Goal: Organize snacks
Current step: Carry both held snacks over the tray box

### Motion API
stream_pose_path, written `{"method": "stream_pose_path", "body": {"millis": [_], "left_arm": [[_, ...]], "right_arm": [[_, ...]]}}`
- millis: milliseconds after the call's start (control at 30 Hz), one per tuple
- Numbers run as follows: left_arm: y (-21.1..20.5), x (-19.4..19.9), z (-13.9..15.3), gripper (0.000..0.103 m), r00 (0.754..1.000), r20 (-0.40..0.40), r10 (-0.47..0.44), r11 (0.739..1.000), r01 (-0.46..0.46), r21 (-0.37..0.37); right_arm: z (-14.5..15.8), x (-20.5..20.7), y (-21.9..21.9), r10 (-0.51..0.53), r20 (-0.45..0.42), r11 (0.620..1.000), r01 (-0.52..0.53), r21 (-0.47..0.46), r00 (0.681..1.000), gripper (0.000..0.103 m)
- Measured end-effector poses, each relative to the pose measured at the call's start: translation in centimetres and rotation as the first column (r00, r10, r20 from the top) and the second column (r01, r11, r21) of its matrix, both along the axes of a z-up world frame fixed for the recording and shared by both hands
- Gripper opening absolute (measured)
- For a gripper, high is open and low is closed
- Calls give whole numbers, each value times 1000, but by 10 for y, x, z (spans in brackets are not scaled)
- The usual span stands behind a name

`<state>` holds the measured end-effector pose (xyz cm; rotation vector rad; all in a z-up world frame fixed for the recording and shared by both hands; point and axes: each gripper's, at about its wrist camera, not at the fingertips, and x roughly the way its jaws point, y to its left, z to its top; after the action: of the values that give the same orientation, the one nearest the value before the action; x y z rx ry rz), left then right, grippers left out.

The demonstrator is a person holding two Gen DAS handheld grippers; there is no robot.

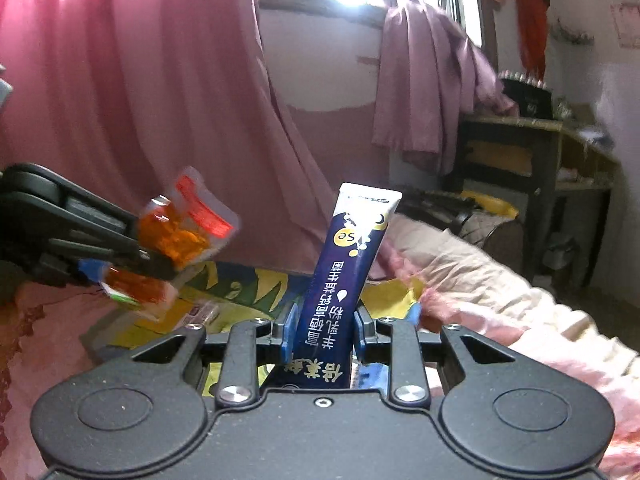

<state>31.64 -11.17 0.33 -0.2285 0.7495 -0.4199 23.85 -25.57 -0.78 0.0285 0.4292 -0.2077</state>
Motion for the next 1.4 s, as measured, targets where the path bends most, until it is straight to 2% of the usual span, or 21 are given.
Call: {"method": "stream_pose_path", "body": {"millis": [200, 367, 600, 900, 1400], "left_arm": [[-27, 27, -34, 41, 992, -122, -13, 999, 17, 37], [-35, 34, -54, 41, 984, -180, 4, 997, 10, 77], [-43, 37, -61, 41, 981, -194, 18, 990, 10, 141], [-57, 39, -60, 41, 983, -185, 12, 976, 30, 218], [-68, 42, -58, 42, 985, -172, 18, 964, 29, 266]], "right_arm": [[-20, 22, -9, 3, -23, 1000, -3, 12, 1000, 30], [-36, 36, -18, -23, -49, 999, 24, 26, 999, 30], [-57, 52, -17, -50, -129, 998, 53, 23, 990, 30], [-72, 60, -22, -53, -180, 996, 65, 65, 982, 30], [-76, 64, -25, -52, -208, 993, 72, 89, 977, 31]]}}
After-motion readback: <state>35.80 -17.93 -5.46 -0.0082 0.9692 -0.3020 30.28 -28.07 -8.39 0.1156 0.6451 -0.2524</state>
